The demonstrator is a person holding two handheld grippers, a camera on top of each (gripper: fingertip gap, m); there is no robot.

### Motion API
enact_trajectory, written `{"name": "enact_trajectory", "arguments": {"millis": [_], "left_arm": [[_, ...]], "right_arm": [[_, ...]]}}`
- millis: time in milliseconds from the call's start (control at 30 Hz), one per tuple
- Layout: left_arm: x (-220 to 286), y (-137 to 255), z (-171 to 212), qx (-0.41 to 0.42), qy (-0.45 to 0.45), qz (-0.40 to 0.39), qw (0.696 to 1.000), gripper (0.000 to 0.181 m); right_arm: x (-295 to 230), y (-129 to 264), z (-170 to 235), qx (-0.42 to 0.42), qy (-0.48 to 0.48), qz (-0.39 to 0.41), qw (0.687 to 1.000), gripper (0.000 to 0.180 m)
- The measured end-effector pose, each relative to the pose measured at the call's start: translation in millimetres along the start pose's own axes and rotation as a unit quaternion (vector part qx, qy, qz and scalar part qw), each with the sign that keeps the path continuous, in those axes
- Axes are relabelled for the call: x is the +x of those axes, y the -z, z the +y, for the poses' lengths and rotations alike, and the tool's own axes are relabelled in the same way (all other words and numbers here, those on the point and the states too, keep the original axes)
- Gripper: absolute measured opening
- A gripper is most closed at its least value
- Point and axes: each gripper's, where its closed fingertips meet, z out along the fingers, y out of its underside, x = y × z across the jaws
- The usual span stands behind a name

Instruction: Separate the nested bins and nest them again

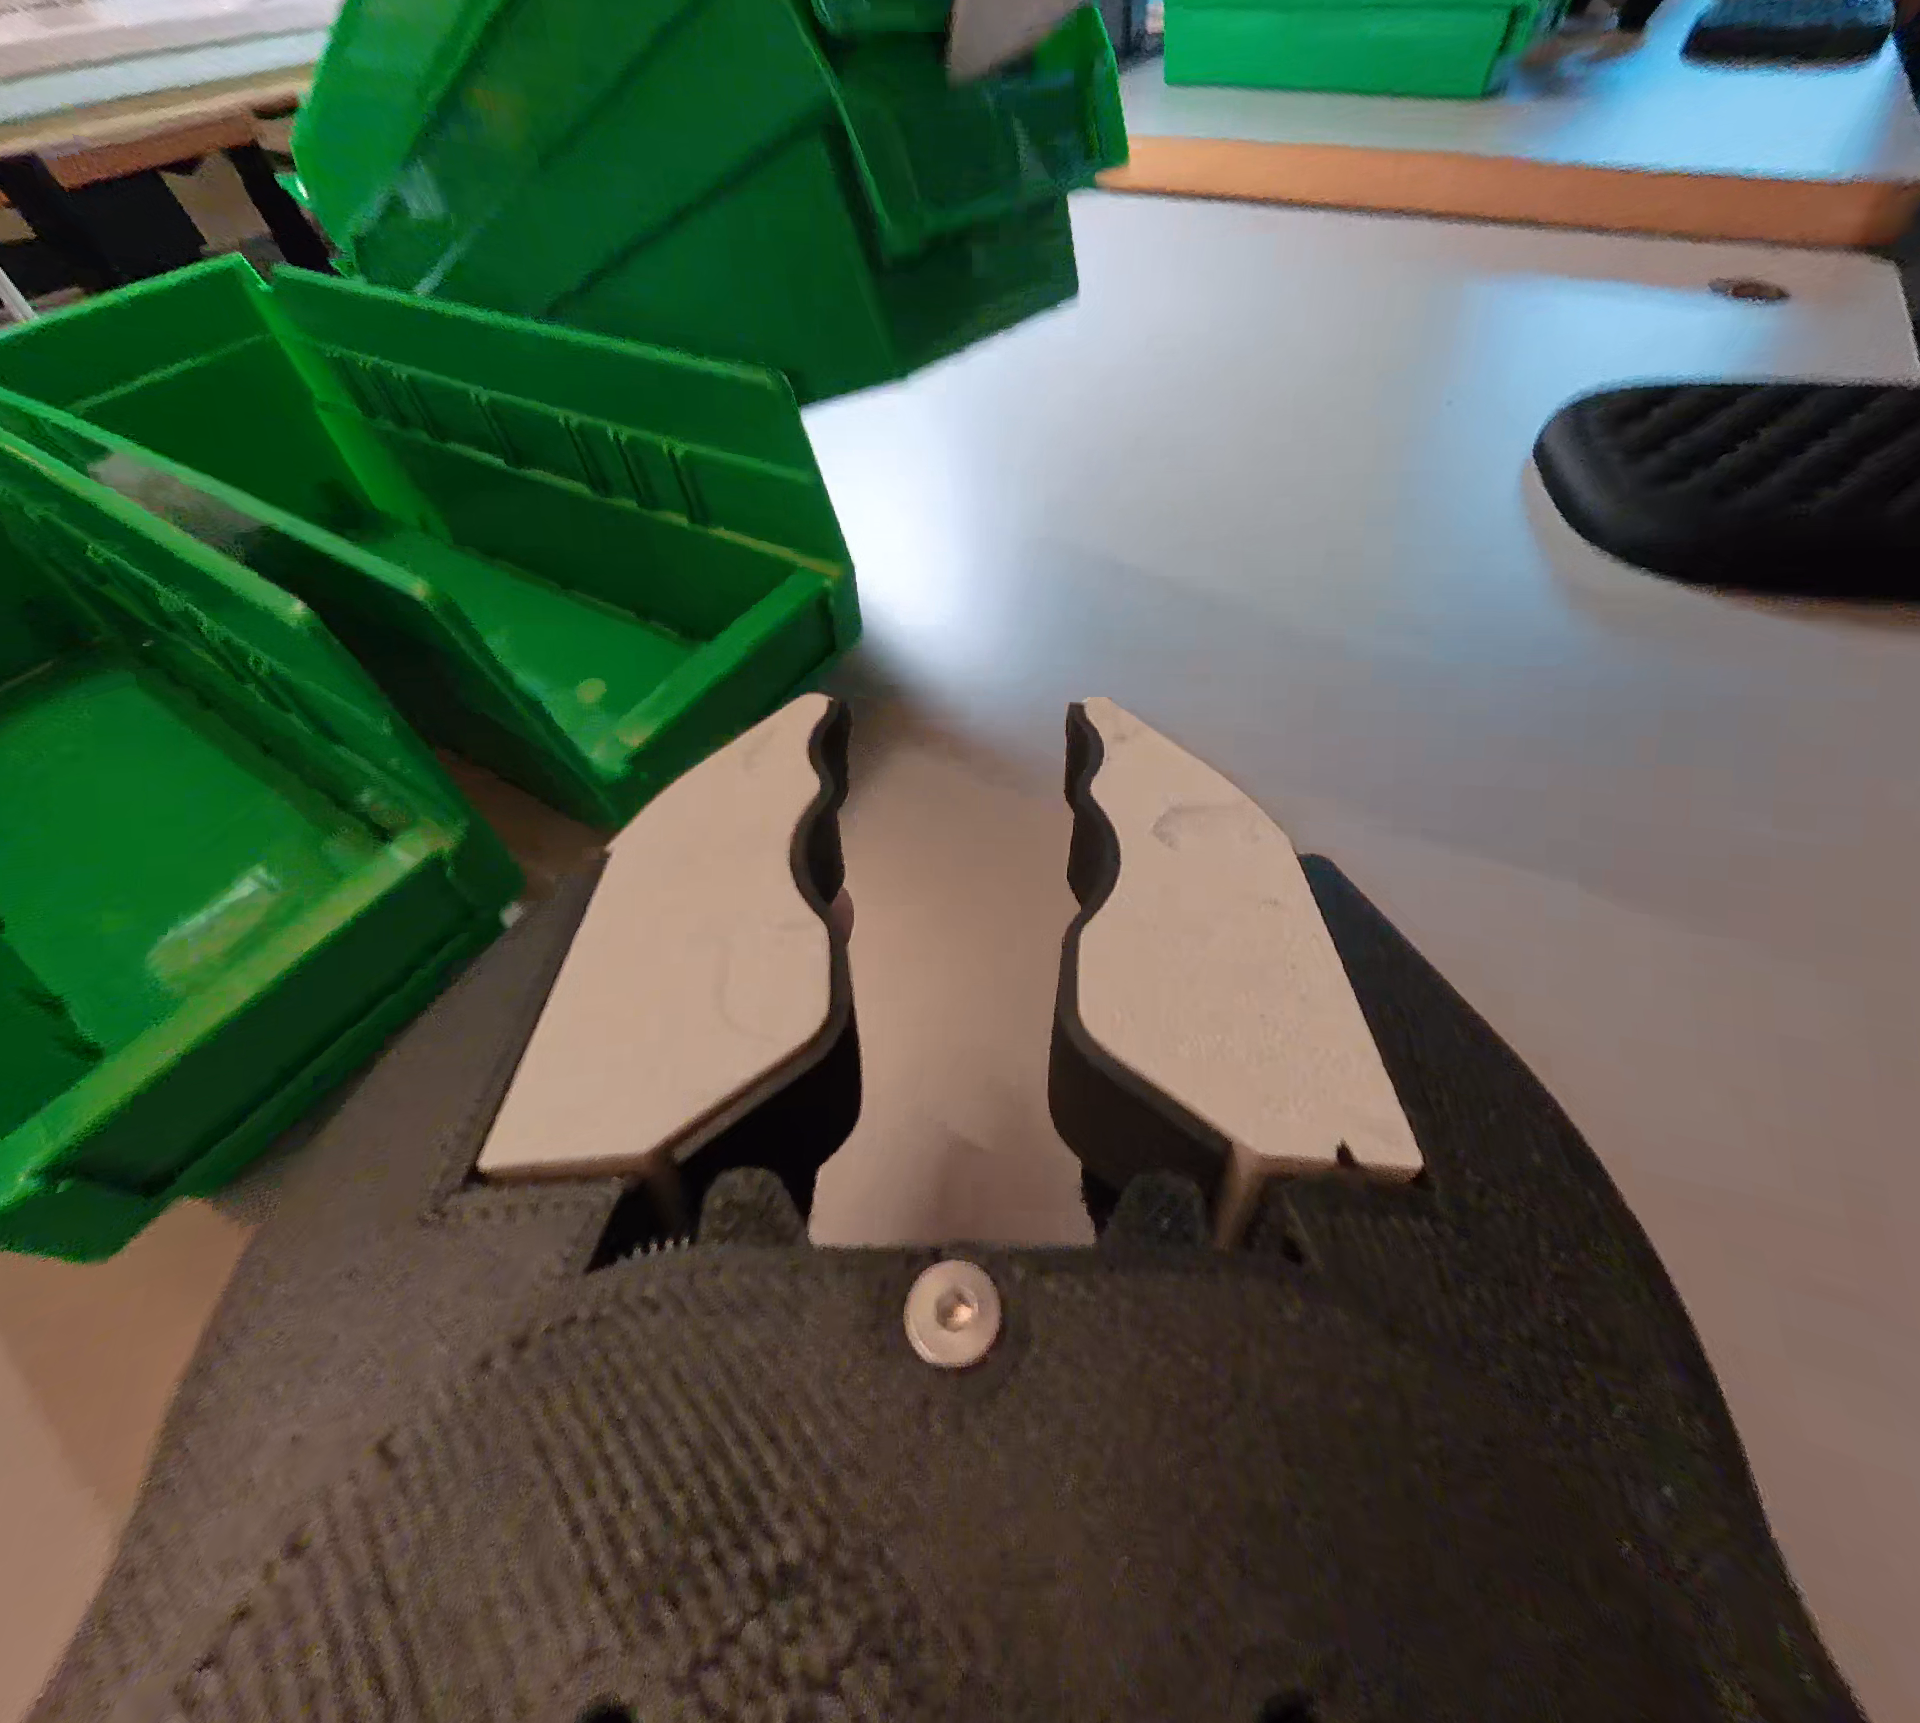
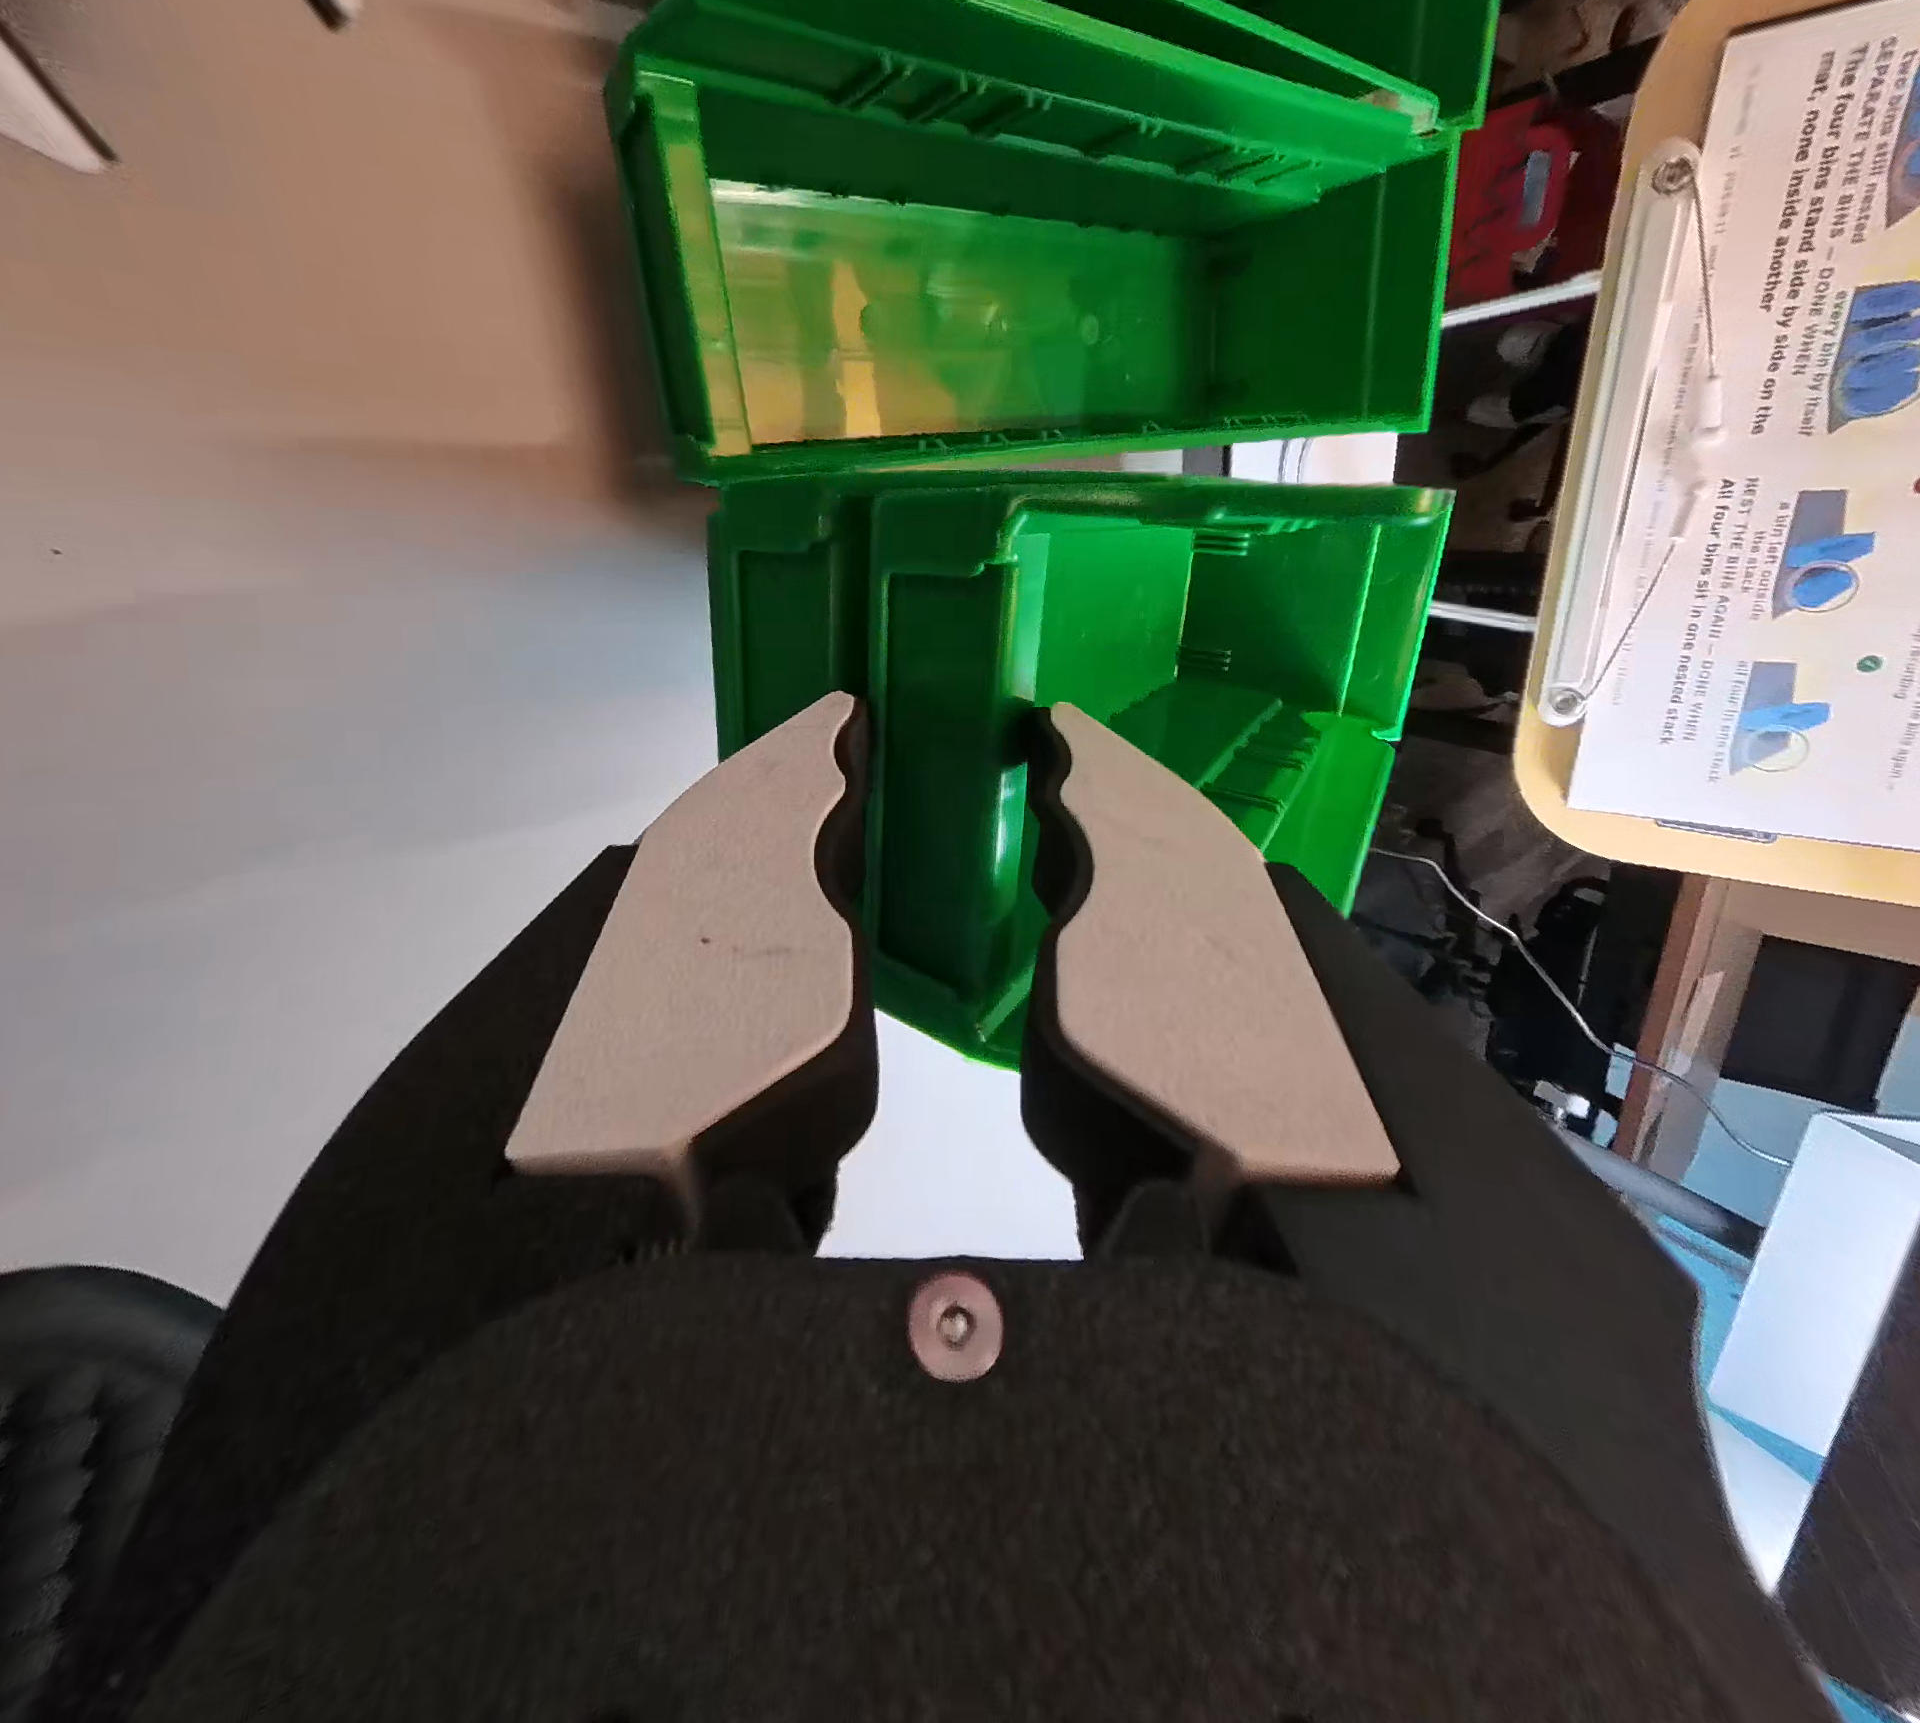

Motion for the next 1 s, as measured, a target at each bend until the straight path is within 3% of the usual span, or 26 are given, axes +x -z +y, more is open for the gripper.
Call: {"name": "enact_trajectory", "arguments": {"millis": [267, 467, 533, 933, 1000], "left_arm": [[-7, -65, -53, 0.016, 0.010, -0.036, 0.999, 0.037], [5, -88, -46, 0.006, -0.008, -0.048, 0.999, 0.030], [11, -88, -42, 0.010, -0.013, -0.039, 0.999, 0.016], [21, -95, -29, 0.002, 0.036, 0.009, 0.999, 0.005], [17, -101, -3, -0.055, 0.021, -0.002, 0.998, 0.000]], "right_arm": [[-19, -7, -7, -0.006, 0.032, 0.009, 0.999, 0.029], [-27, -8, 9, -0.017, 0.036, 0.016, 0.999, 0.029], [-26, -8, 12, -0.012, 0.031, 0.020, 0.999, 0.029], [-27, -6, 15, 0.013, 0.052, 0.036, 0.998, 0.029], [-15, 5, 7, 0.048, 0.028, 0.060, 0.997, 0.029]]}}
